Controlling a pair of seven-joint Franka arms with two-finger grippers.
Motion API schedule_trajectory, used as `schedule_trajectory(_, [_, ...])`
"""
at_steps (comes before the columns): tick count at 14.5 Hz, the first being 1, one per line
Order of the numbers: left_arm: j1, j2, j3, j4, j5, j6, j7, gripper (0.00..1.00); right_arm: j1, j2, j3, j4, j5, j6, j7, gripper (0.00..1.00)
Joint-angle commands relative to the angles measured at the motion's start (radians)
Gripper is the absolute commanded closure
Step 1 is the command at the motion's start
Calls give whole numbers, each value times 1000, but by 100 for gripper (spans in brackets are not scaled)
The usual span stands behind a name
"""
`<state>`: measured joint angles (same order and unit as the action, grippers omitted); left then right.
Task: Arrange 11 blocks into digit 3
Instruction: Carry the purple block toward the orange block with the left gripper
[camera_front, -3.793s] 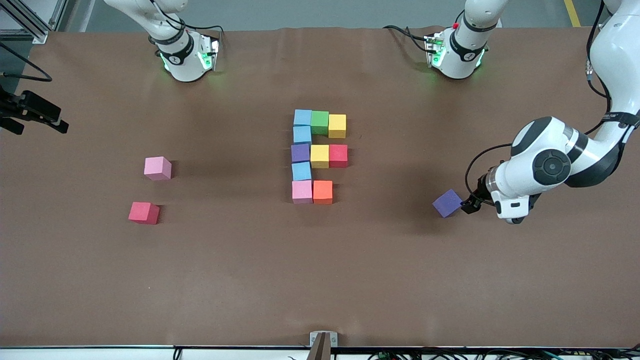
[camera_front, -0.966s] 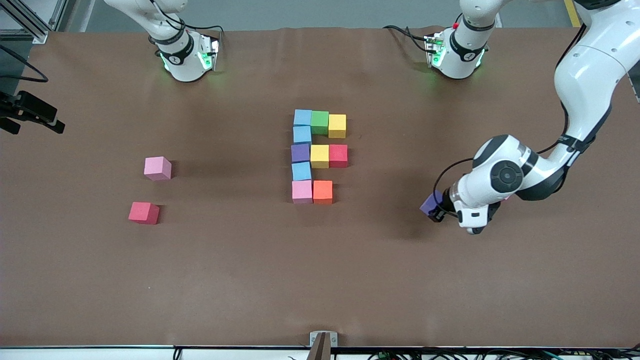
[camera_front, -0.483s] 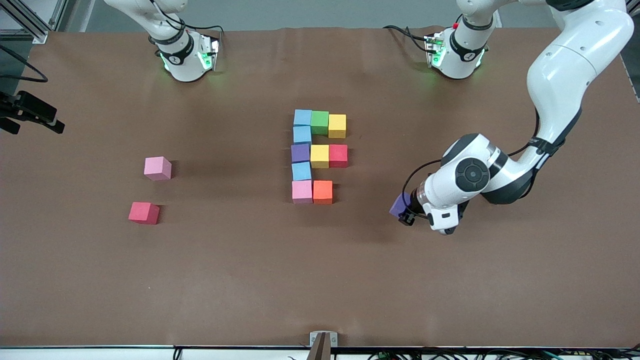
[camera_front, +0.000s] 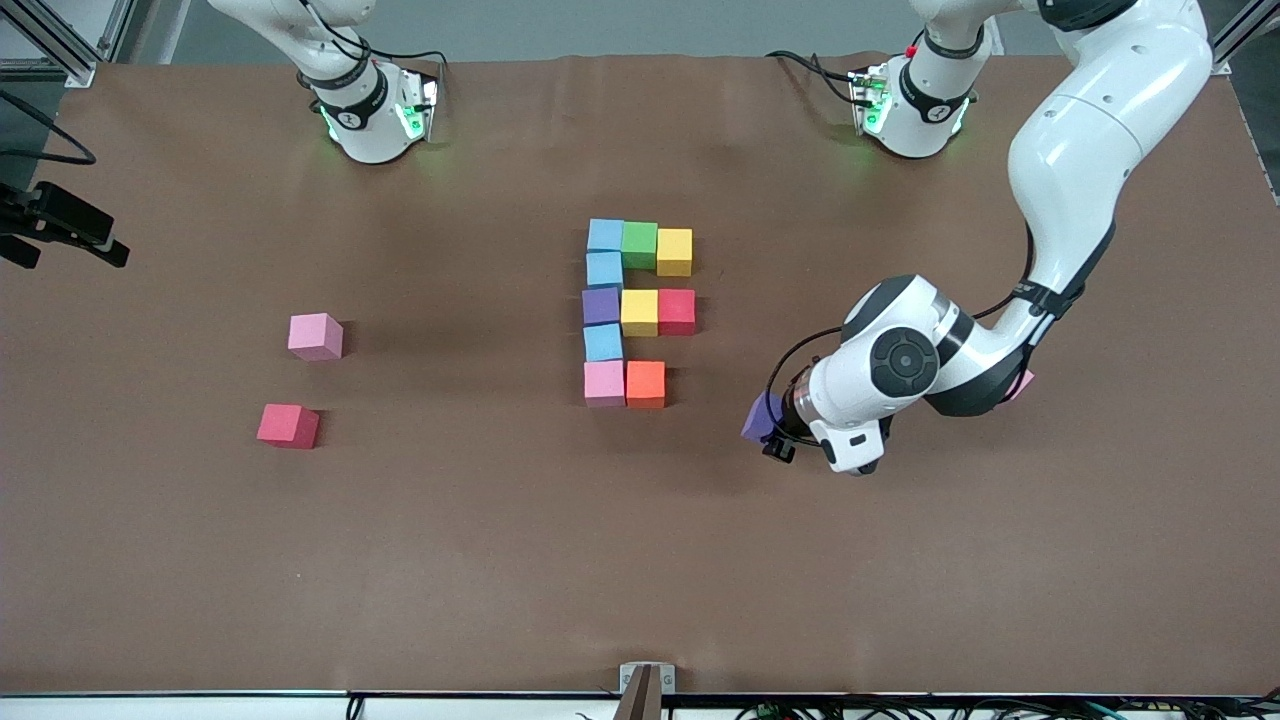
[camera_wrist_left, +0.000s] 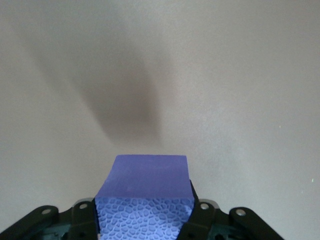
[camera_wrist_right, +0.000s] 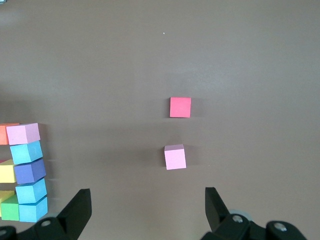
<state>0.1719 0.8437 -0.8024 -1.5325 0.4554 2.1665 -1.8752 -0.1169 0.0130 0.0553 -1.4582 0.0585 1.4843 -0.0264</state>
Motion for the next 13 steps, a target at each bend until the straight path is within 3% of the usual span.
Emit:
schedule_trajectory(1, [-125,-2,113,77,-37,-17,-144,84,-18,-4,14,2,-14,-4,5,0])
schedule_trajectory(4, [-219,9,172,98,-38,-14,-240,84,-18,-4,12,1,-14,-7,3,0])
schedule_trajectory(13, [-298,17,184,87,-21,4,-599,84,-18,-4,14,2,-14,2,5,0])
